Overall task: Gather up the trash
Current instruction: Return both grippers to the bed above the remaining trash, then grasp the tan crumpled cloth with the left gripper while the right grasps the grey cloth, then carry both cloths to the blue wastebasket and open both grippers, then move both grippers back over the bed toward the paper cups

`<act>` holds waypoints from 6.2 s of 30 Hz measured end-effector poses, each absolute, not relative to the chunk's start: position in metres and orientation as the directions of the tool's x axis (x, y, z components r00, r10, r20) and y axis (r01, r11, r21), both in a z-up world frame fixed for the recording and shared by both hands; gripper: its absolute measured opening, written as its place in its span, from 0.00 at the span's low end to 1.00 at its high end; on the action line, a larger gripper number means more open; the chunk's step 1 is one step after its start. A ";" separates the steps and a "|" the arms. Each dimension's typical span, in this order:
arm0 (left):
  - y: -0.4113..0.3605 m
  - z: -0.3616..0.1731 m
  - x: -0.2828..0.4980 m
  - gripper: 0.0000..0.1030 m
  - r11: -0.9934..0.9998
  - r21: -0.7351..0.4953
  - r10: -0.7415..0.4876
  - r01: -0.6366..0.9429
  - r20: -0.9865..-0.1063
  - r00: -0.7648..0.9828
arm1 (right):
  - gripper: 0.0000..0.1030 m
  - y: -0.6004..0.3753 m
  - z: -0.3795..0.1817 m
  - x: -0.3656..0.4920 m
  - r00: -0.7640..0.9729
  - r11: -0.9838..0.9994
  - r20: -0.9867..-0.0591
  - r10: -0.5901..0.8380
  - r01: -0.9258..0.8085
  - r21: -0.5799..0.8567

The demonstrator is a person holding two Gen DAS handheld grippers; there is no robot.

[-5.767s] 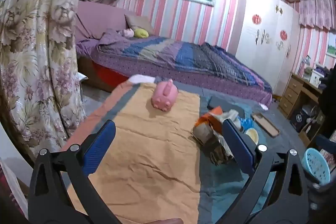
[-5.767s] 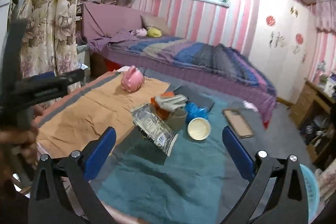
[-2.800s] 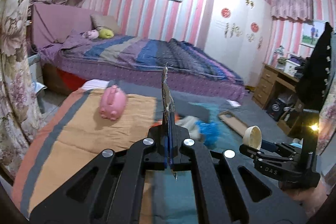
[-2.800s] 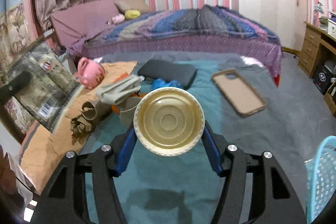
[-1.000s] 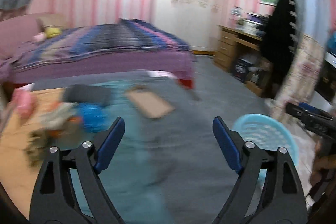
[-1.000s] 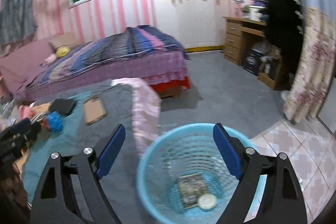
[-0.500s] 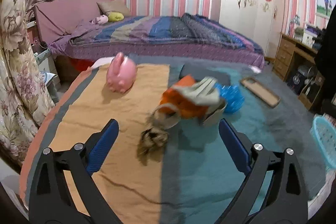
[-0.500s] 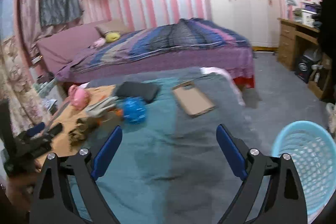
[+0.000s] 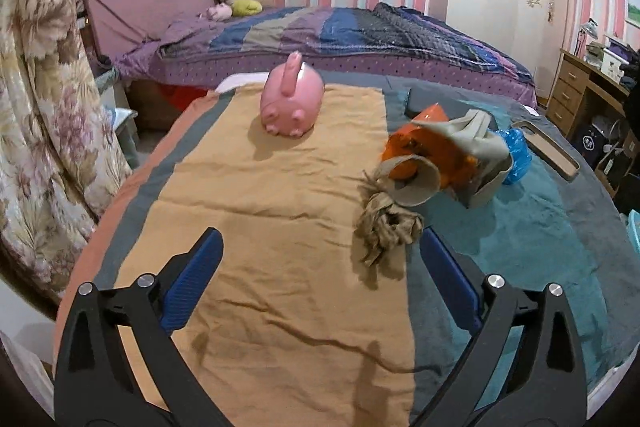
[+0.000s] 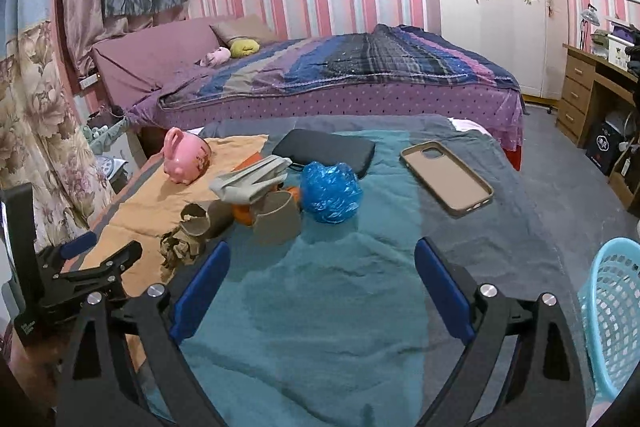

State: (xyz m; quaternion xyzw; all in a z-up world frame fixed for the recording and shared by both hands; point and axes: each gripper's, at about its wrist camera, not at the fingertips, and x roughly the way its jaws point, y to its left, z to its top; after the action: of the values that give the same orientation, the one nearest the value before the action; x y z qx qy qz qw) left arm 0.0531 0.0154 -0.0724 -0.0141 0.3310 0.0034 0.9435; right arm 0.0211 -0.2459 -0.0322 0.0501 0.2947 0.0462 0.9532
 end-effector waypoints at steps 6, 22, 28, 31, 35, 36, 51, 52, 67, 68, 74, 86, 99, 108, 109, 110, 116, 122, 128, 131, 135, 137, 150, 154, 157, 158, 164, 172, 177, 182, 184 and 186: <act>0.014 -0.079 0.054 0.93 0.998 -0.062 -0.044 0.006 -0.641 0.766 | 0.89 -0.247 -0.035 0.025 0.814 0.991 -0.570 0.113 -0.053 0.120; -0.017 -0.108 0.102 0.80 0.994 -0.102 -0.098 0.034 -0.723 0.684 | 0.89 -0.248 -0.051 0.044 0.785 0.990 -0.609 0.117 -0.046 0.131; -0.017 -0.110 0.111 0.38 0.988 -0.139 -0.148 0.066 -0.734 0.663 | 0.89 -0.232 -0.060 0.058 0.768 0.991 -0.629 0.123 -0.064 0.115; -0.011 -0.102 0.105 0.37 0.988 -0.136 -0.147 0.070 -0.720 0.678 | 0.89 -0.222 -0.066 0.066 0.759 0.993 -0.640 0.117 -0.070 0.098; 0.013 -0.083 0.092 0.37 0.992 -0.124 -0.099 0.019 -0.678 0.728 | 0.89 -0.212 -0.069 0.077 0.767 0.994 -0.634 0.103 -0.058 0.092; 0.020 -0.081 0.091 0.37 0.992 -0.127 -0.086 0.000 -0.671 0.736 | 0.89 -0.210 -0.069 0.079 0.770 0.994 -0.629 0.105 -0.058 0.095; 0.052 -0.067 0.099 0.37 0.983 -0.173 -0.070 -0.053 -0.633 0.771 | 0.88 -0.142 -0.070 0.129 0.816 0.990 -0.569 0.097 -0.136 -0.026; 0.053 -0.066 0.099 0.37 0.983 -0.175 -0.069 -0.055 -0.632 0.772 | 0.84 -0.140 -0.073 0.132 0.813 0.991 -0.576 0.085 -0.131 -0.039; 0.055 -0.047 0.087 0.37 0.979 -0.201 -0.083 -0.042 -0.576 0.813 | 0.24 -0.169 -0.041 0.094 0.854 0.981 -0.485 0.189 -0.187 0.052; 0.051 -0.044 0.085 0.37 0.979 -0.200 -0.088 -0.034 -0.569 0.818 | 0.24 -0.174 -0.036 0.086 0.860 0.980 -0.473 0.193 -0.190 0.055; 0.024 -0.030 0.074 0.37 0.982 -0.186 -0.123 0.025 -0.539 0.833 | 0.24 -0.206 -0.010 0.049 0.890 0.980 -0.411 0.197 -0.178 0.084; -0.040 -0.011 0.045 0.37 0.973 -0.174 -0.217 0.149 -0.494 0.842 | 0.24 -0.297 0.018 -0.010 0.932 0.996 -0.357 0.066 -0.039 0.084; -0.147 -0.005 0.016 0.37 0.935 -0.161 -0.353 0.315 -0.472 0.808 | 0.24 -0.414 0.023 -0.063 0.922 0.980 -0.371 -0.111 0.163 0.113; -0.233 0.015 0.008 0.37 0.887 -0.167 -0.457 0.431 -0.462 0.760 | 0.25 -0.479 0.021 -0.076 0.903 0.968 -0.404 -0.144 0.213 0.132; -0.242 0.018 0.007 0.37 0.880 -0.168 -0.469 0.444 -0.458 0.755 | 0.25 -0.488 0.021 -0.078 0.900 0.964 -0.408 -0.153 0.228 0.140; -0.254 0.021 0.006 0.37 0.870 -0.174 -0.486 0.461 -0.455 0.746 | 0.25 -0.492 0.021 -0.078 0.898 0.961 -0.410 -0.159 0.237 0.146; -0.305 0.025 0.002 0.37 0.831 -0.183 -0.545 0.526 -0.460 0.701 | 0.27 -0.527 0.019 -0.089 0.863 0.938 -0.435 -0.257 0.331 0.102; -0.364 0.015 -0.003 0.37 0.781 -0.190 -0.601 0.595 -0.488 0.633 | 0.27 -0.563 0.011 -0.102 0.851 0.915 -0.449 -0.272 0.373 0.152; -0.404 -0.003 -0.006 0.44 0.737 -0.197 -0.632 0.647 -0.542 0.554 | 0.60 -0.583 0.006 -0.107 0.838 0.897 -0.466 -0.285 0.404 0.178; -0.414 -0.011 -0.010 0.54 0.729 -0.197 -0.636 0.655 -0.550 0.541 | 0.60 -0.592 0.009 -0.115 0.840 0.878 -0.445 -0.311 0.433 0.203; -0.423 -0.015 -0.010 0.76 0.708 -0.231 -0.660 0.667 -0.553 0.509 | 0.60 -0.603 0.008 -0.124 0.837 0.852 -0.428 -0.342 0.468 0.235; -0.428 -0.013 -0.011 0.78 0.700 -0.239 -0.669 0.673 -0.548 0.502 | 0.61 -0.608 0.007 -0.126 0.836 0.846 -0.429 -0.343 0.474 0.246; -0.293 0.001 0.021 0.80 0.877 -0.122 -0.451 0.465 -0.542 0.709 | 0.64 -0.572 0.009 -0.103 0.867 0.903 -0.427 -0.257 0.372 0.213; -0.219 0.007 0.028 0.84 0.941 -0.057 -0.313 0.335 -0.528 0.790 | 0.64 -0.536 0.010 -0.083 0.879 0.936 -0.432 -0.203 0.304 0.178; -0.168 0.008 0.036 0.86 0.973 -0.049 -0.220 0.227 -0.513 0.830 | 0.66 -0.505 0.010 -0.069 0.883 0.958 -0.442 -0.157 0.245 0.150; -0.153 0.007 0.039 0.86 0.978 -0.057 -0.201 0.201 -0.512 0.835 | 0.66 -0.493 0.010 -0.063 0.884 0.965 -0.447 -0.138 0.221 0.138; -0.088 -0.012 0.053 0.87 0.994 -0.068 -0.111 0.088 -0.528 0.842 | 0.71 -0.435 0.008 -0.042 0.881 0.985 -0.465 -0.087 0.145 0.091; -0.043 -0.027 0.075 0.88 0.992 -0.121 -0.103 0.042 -0.558 0.823 | 0.81 -0.378 0.000 -0.016 0.867 0.989 -0.490 -0.091 0.137 0.060; -0.034 -0.034 0.070 0.89 0.991 -0.131 -0.099 0.027 -0.576 0.811 | 0.82 -0.353 -0.010 0.000 0.855 0.991 -0.516 -0.060 0.112 0.069; -0.041 -0.029 0.054 0.89 0.990 -0.128 -0.115 0.050 -0.566 0.816 | 0.83 -0.333 -0.018 0.008 0.855 0.993 -0.516 -0.050 0.100 0.069; -0.042 -0.026 0.047 0.89 0.989 -0.140 -0.123 0.053 -0.565 0.816 | 0.84 -0.330 -0.021 0.010 0.857 0.991 -0.512 -0.051 0.106 0.080; -0.044 -0.020 0.038 0.89 0.986 -0.148 -0.143 0.071 -0.559 0.817 | 0.85 -0.328 -0.022 0.010 0.865 0.991 -0.501 -0.035 0.096 0.097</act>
State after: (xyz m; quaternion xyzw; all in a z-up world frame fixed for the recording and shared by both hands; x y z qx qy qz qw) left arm 0.0380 -0.0443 -0.0202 -0.0605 0.2974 -0.0561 0.9512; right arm 0.0101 -0.3275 -0.0222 0.0596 0.2578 -0.0339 0.9638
